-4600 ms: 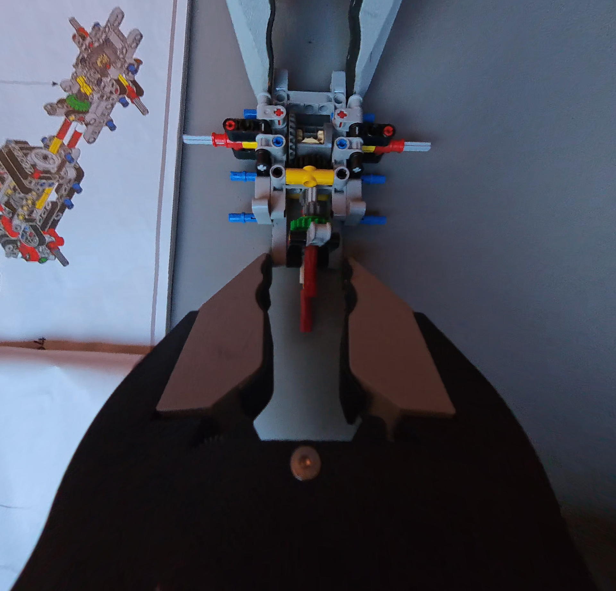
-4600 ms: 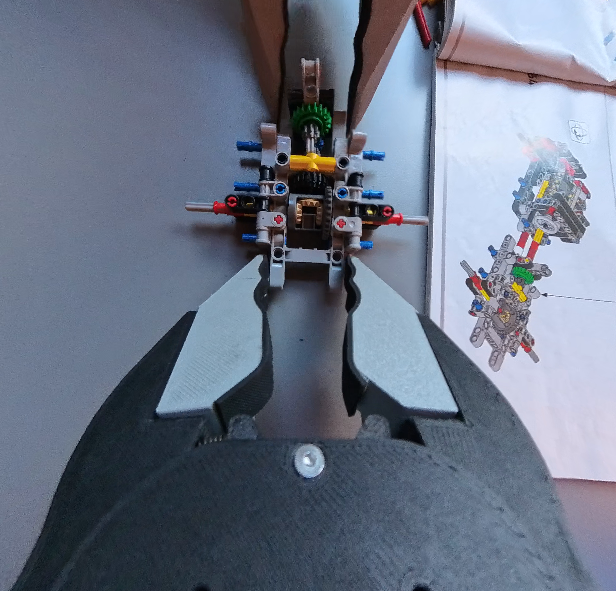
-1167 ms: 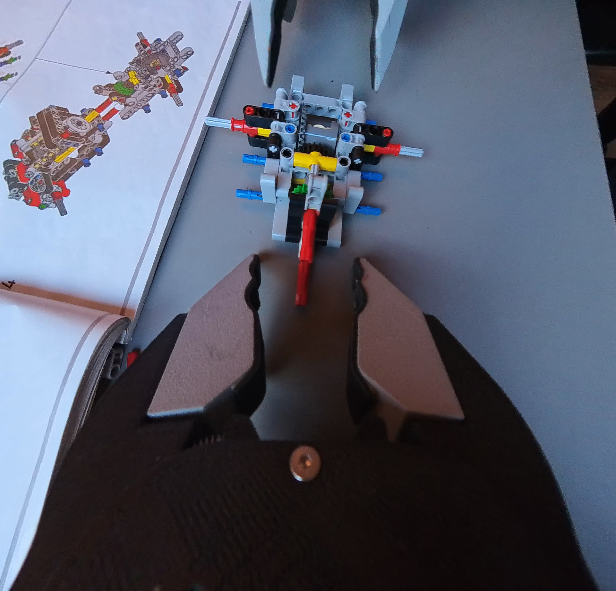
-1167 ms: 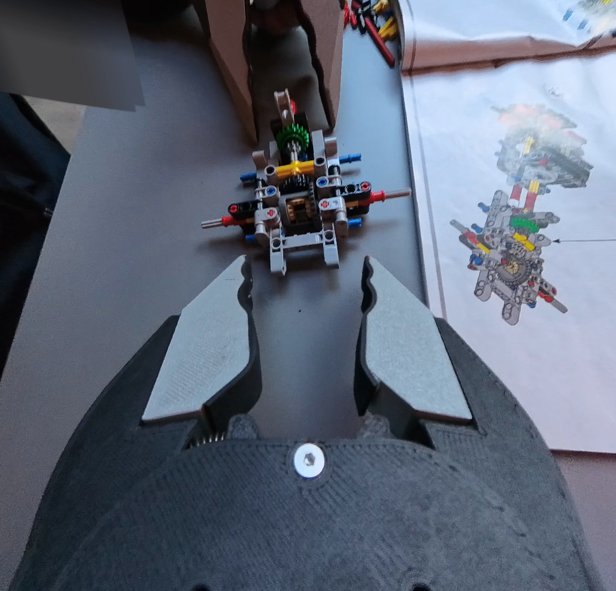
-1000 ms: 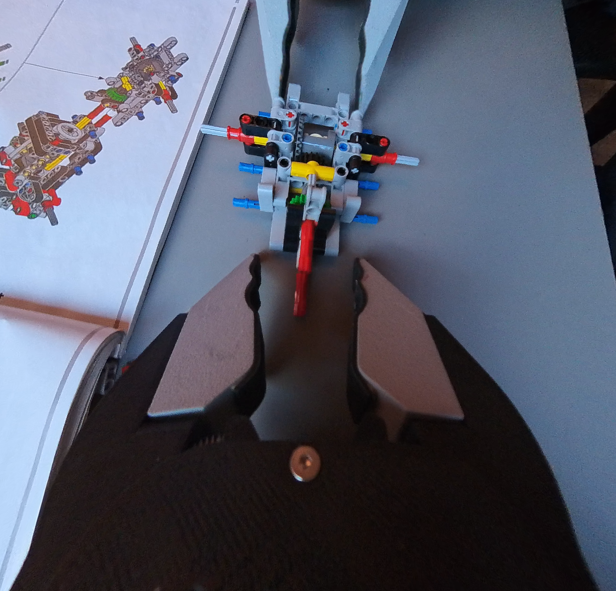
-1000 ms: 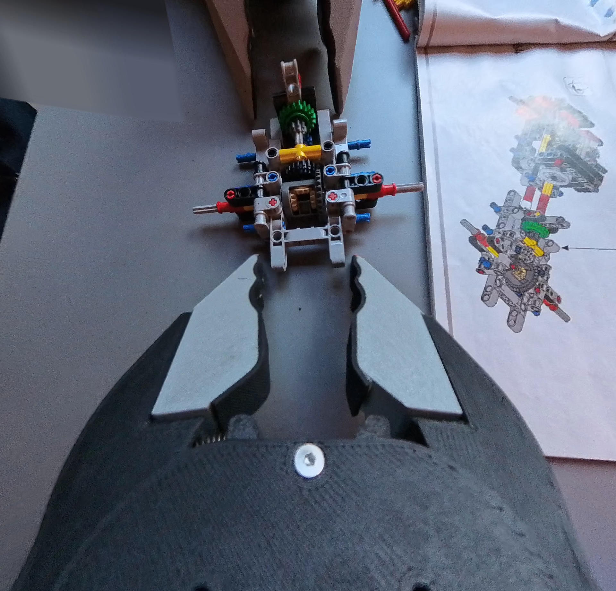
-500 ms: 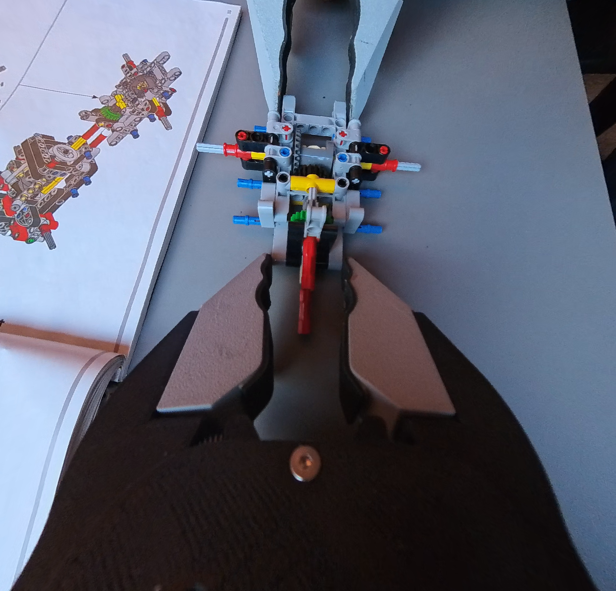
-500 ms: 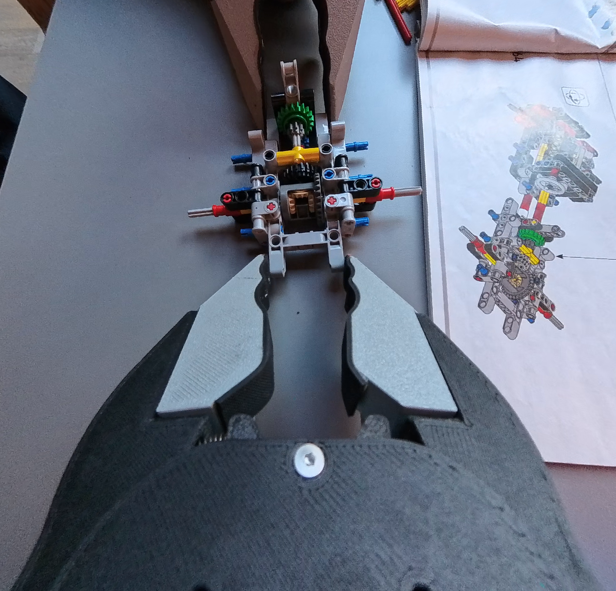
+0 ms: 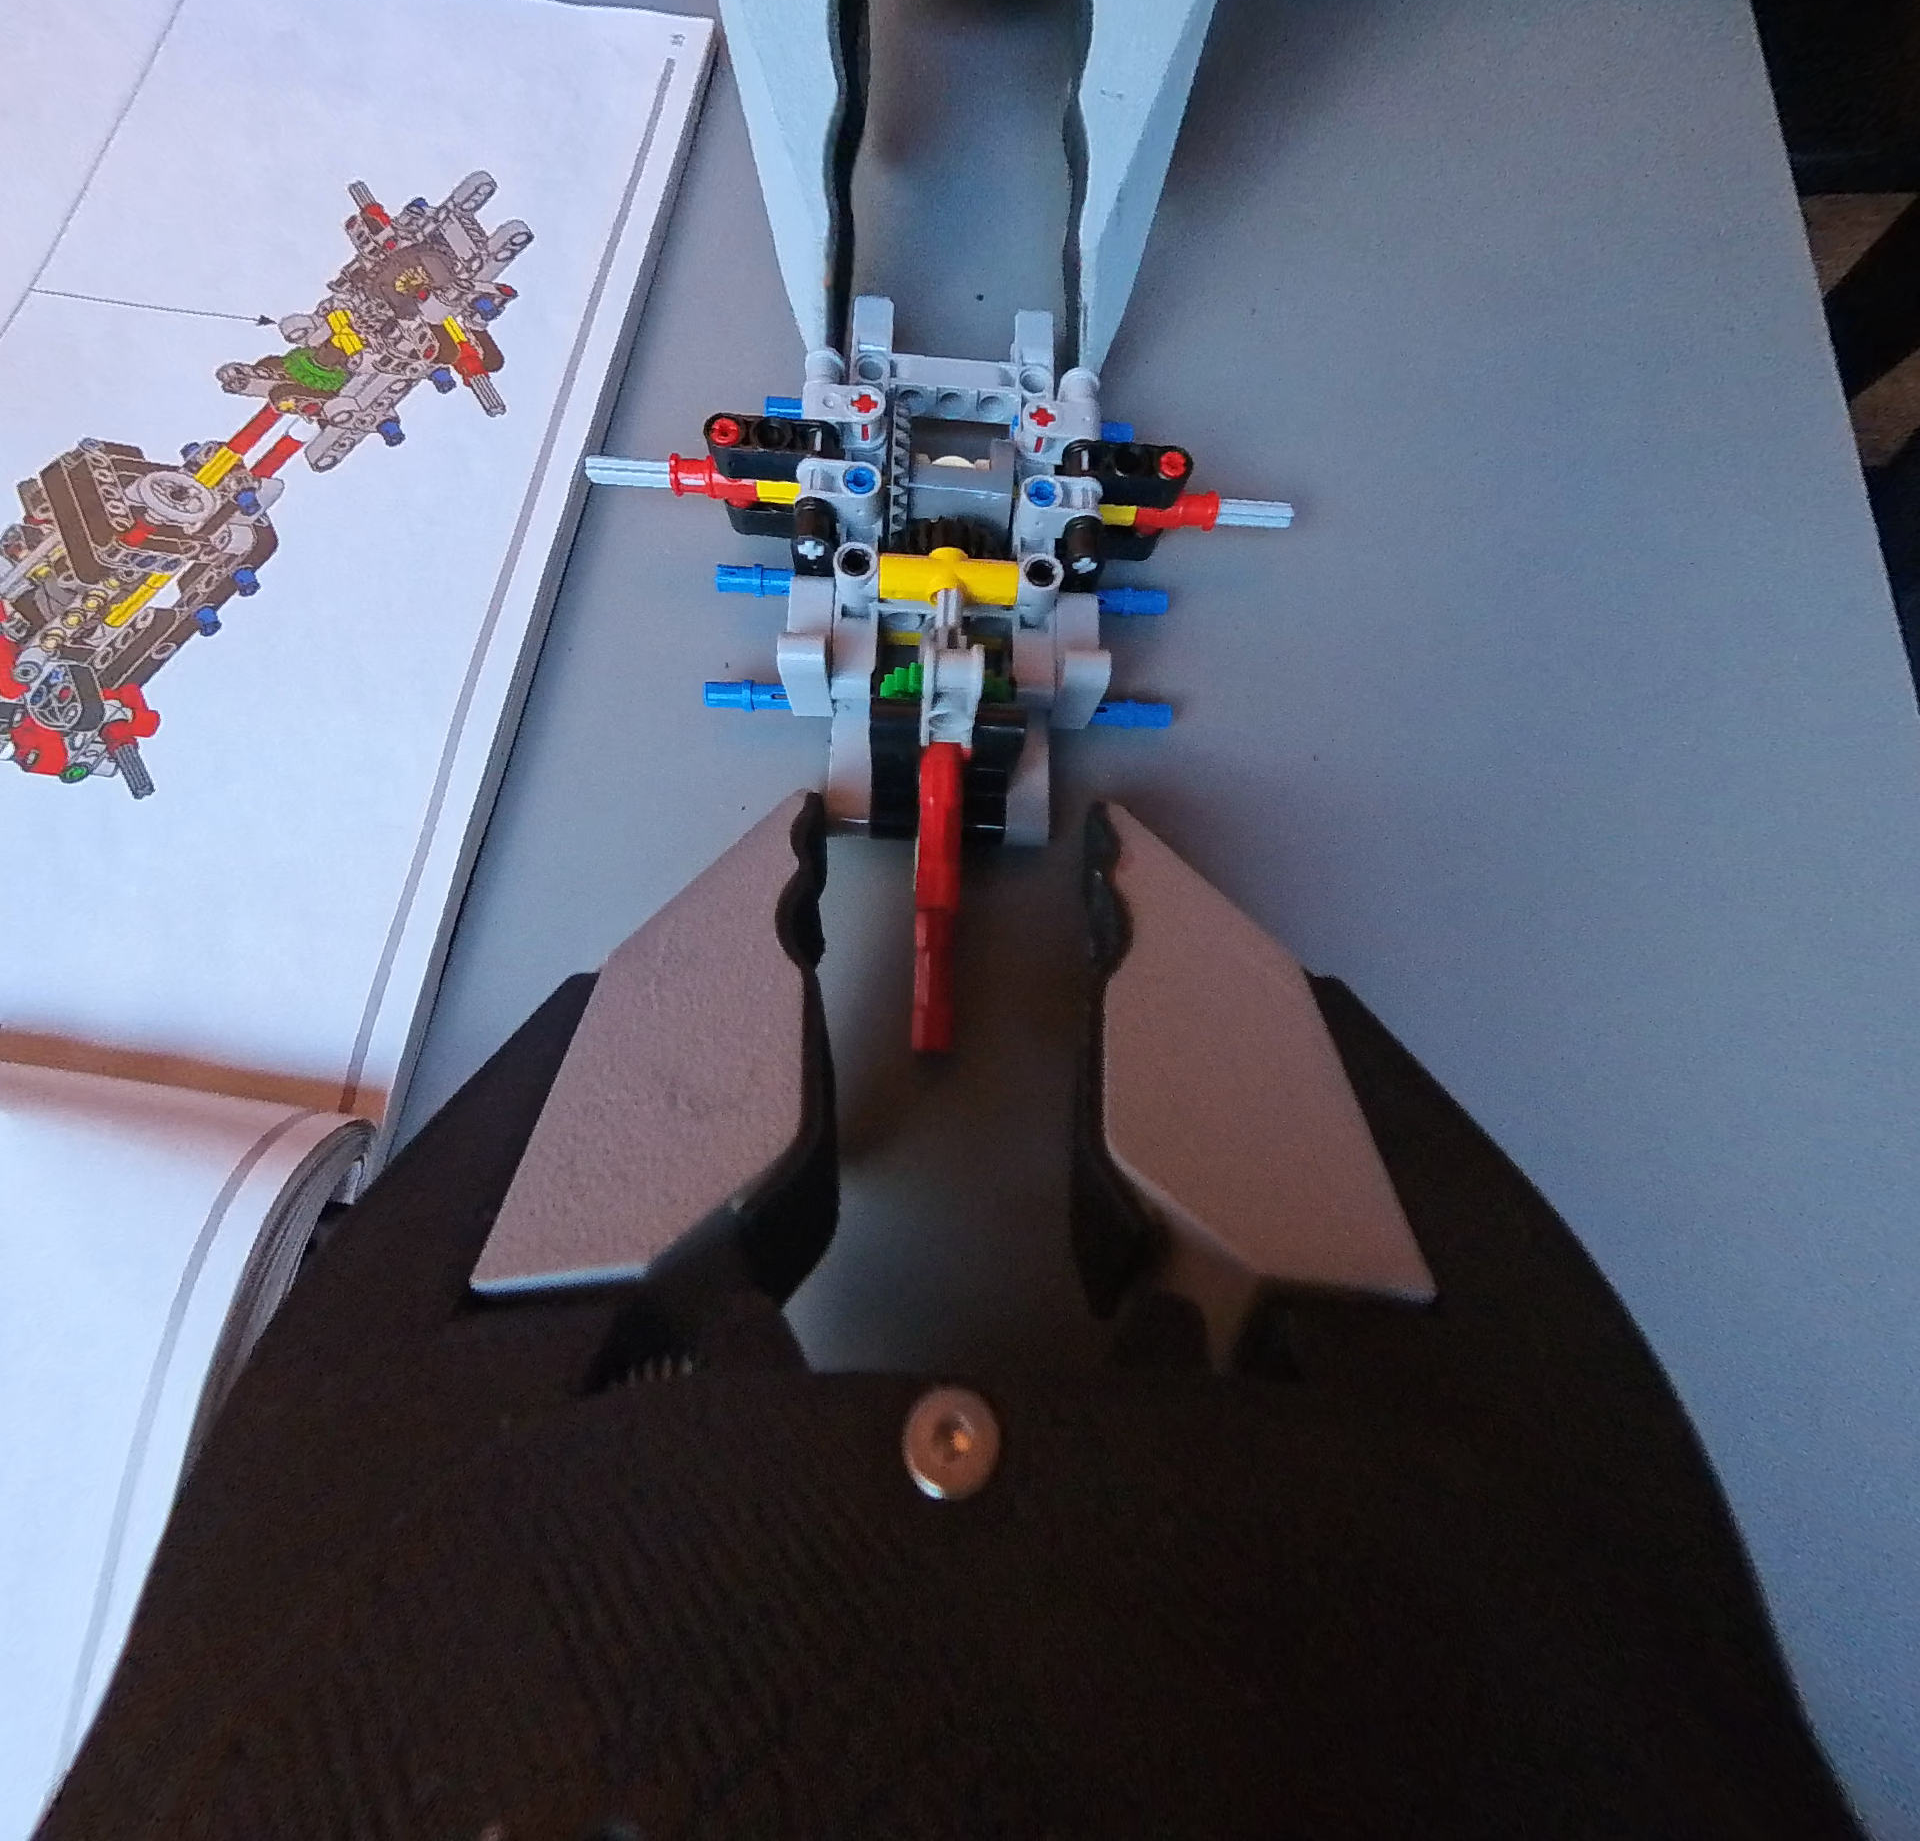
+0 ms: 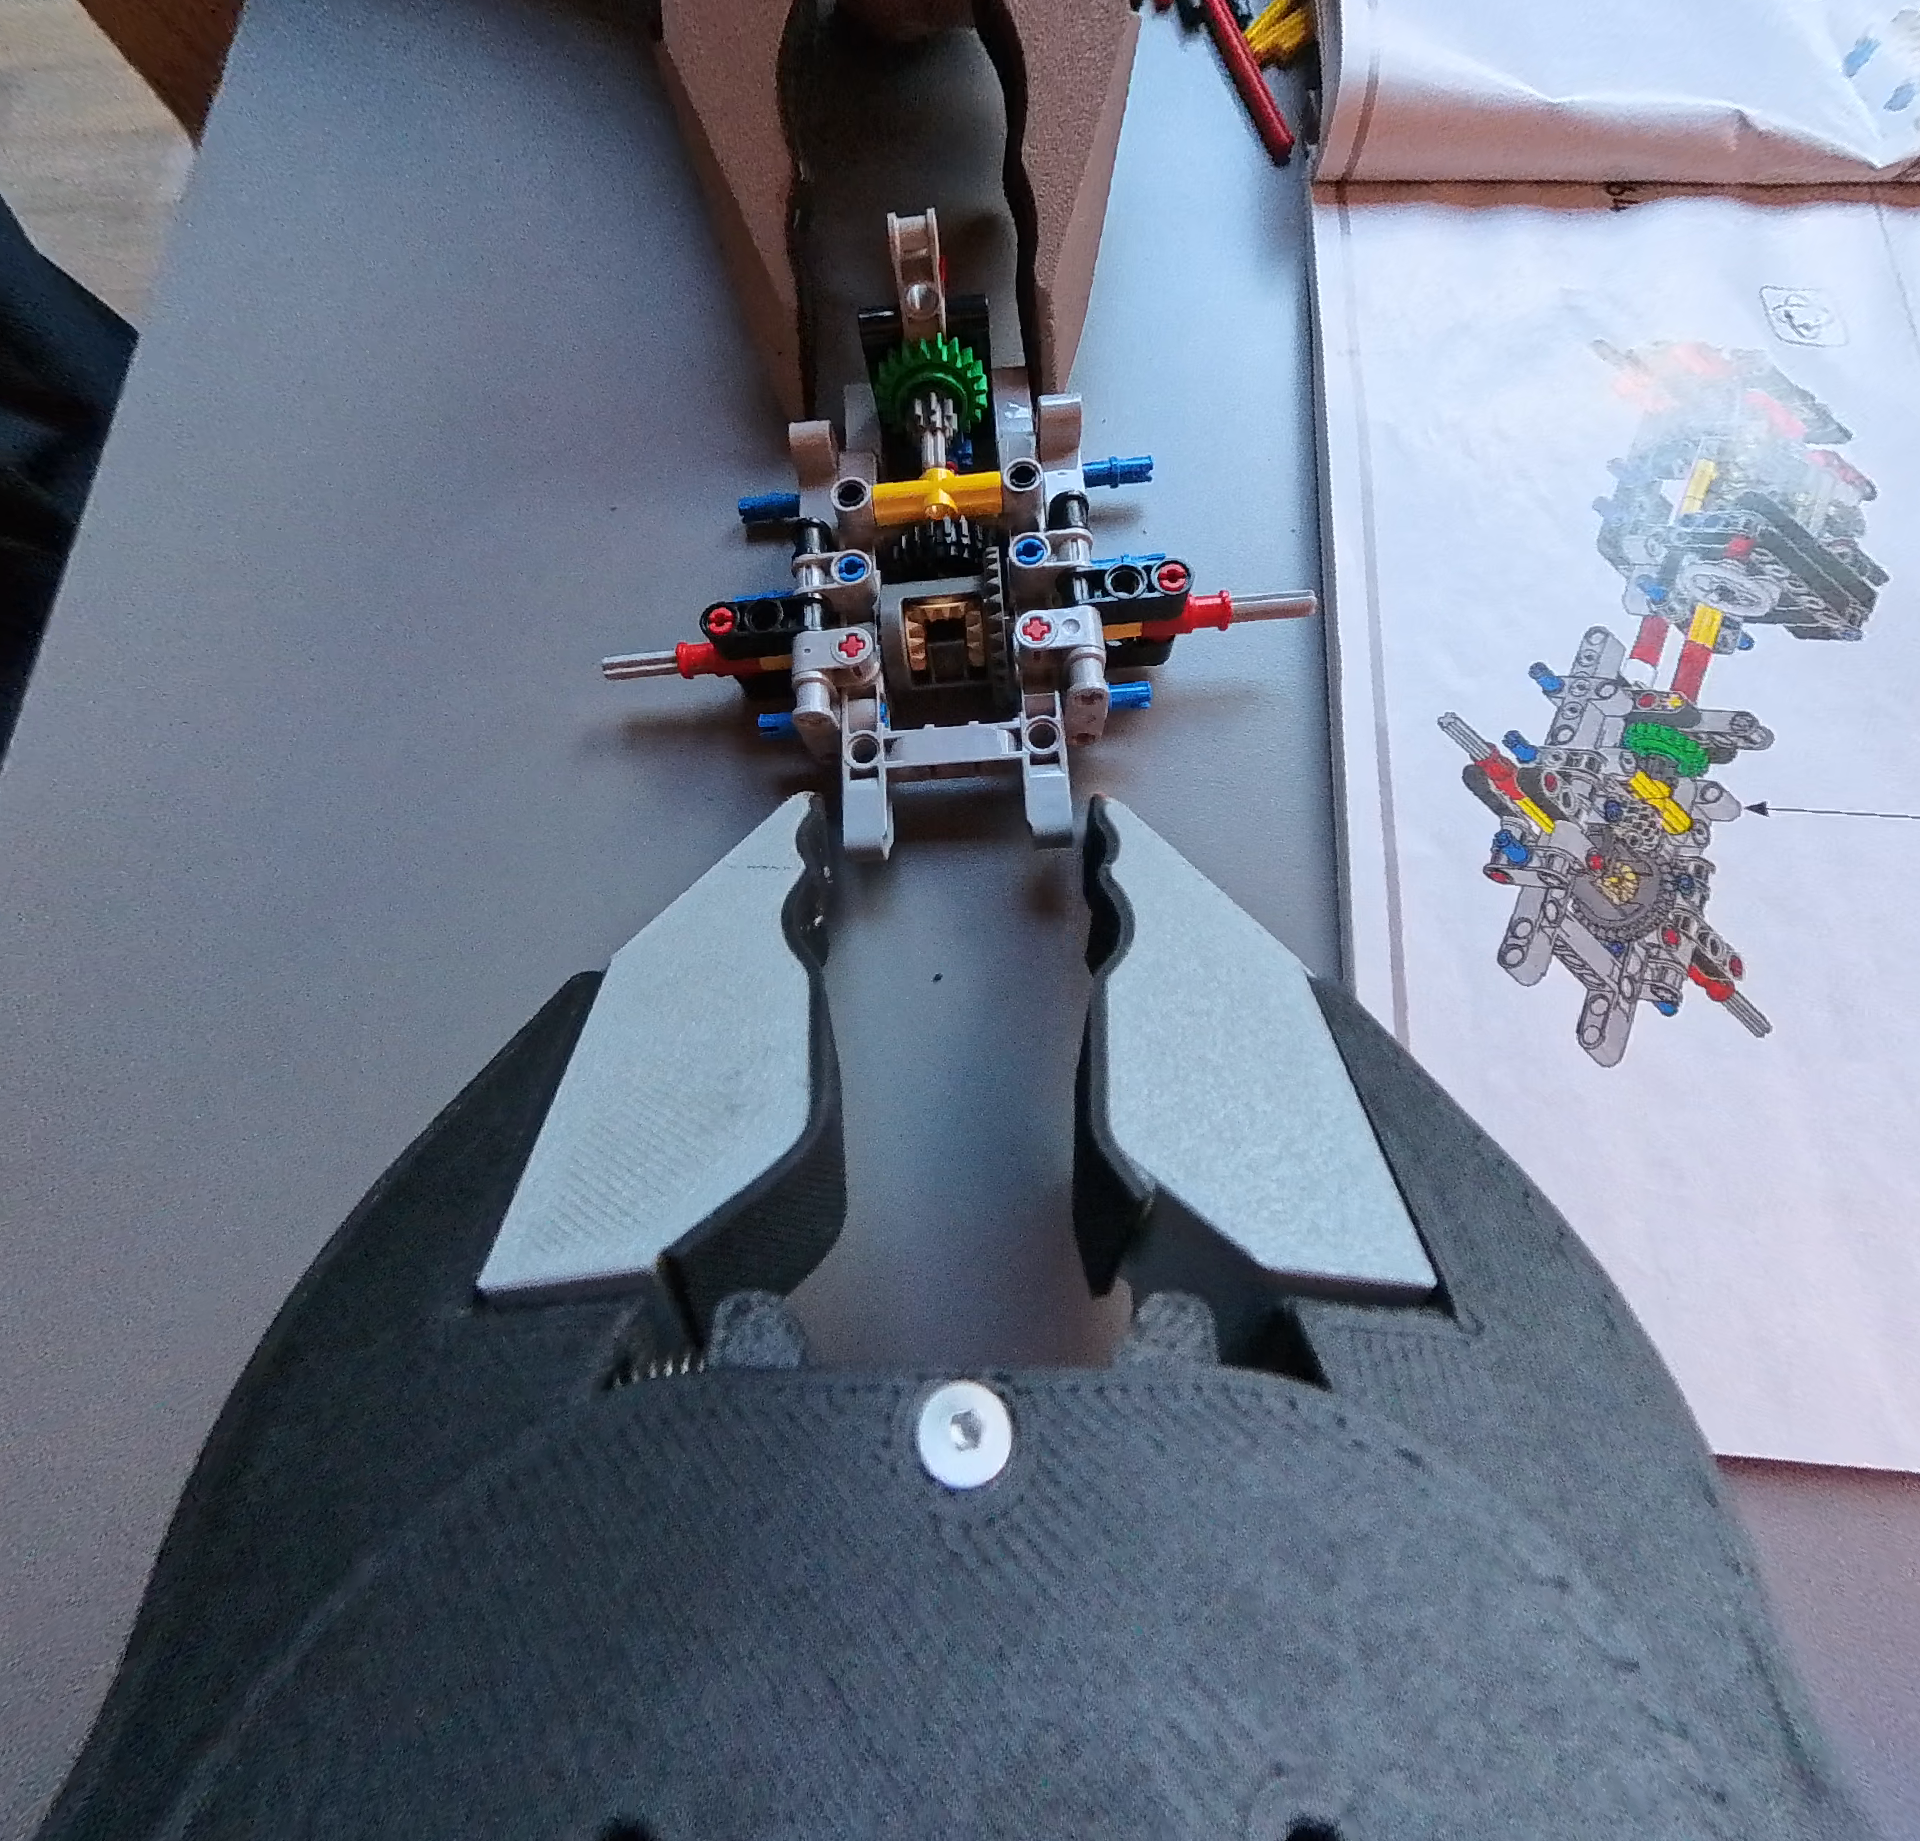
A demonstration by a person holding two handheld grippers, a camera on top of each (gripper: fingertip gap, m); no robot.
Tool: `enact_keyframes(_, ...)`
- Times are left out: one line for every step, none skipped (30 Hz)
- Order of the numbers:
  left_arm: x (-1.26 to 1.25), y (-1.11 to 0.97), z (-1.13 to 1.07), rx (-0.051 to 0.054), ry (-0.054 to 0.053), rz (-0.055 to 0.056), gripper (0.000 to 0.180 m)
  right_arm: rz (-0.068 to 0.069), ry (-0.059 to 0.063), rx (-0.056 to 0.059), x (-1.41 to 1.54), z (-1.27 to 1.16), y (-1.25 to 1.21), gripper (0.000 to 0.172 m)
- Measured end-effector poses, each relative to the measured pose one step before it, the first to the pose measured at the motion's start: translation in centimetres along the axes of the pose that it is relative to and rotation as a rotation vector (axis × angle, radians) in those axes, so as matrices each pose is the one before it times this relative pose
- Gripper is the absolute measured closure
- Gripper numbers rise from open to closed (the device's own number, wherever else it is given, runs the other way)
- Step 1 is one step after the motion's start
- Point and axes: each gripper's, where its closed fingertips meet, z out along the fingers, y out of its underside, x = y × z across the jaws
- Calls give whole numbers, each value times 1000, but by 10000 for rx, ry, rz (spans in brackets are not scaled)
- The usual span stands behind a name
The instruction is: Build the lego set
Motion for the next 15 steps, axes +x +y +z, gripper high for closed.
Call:
enact_keyframes(53,7,-2,-4,5,14,133,42,-1,56,51,-84,-44,126)
enact_keyframes(60,20,-1,-4,6,16,131,34,22,25,66,-49,-8,126)
enact_keyframes(30,10,-4,-6,-10,19,130,16,18,-1,44,-22,17,126)
enact_keyframes(22,8,-3,-5,-6,16,130,6,12,-6,26,2,15,125)
enact_keyframes(4,3,-1,-2,-3,7,130,8,13,1,27,1,-3,125)
enact_keyframes(6,3,-4,1,8,-4,130,17,11,13,26,-13,-14,125)
enact_keyframes(18,-4,-2,5,31,-15,129,22,12,29,39,-37,-34,125)
enact_keyframes(33,-13,-11,9,51,-25,129,28,8,51,37,-44,-60,125)
enact_keyframes(30,-5,-21,10,57,-30,128,31,4,59,37,-67,-75,125)
enact_keyframes(53,-5,-22,10,72,-33,126,30,9,59,45,-61,-67,125)
enact_keyframes(113,-11,-32,13,103,-26,124,18,6,63,28,-70,-76,125)
enact_keyframes(47,13,-58,13,54,-39,123,2,16,91,28,-97,-103,125)
enact_keyframes(74,55,-87,13,60,-35,122,-23,40,129,22,-126,-173,126)
enact_keyframes(163,75,-125,19,106,-19,123,-59,65,191,27,-167,-273,127)
enact_keyframes(126,93,-156,19,71,-1,124,-56,48,265,-20,-177,-426,129)
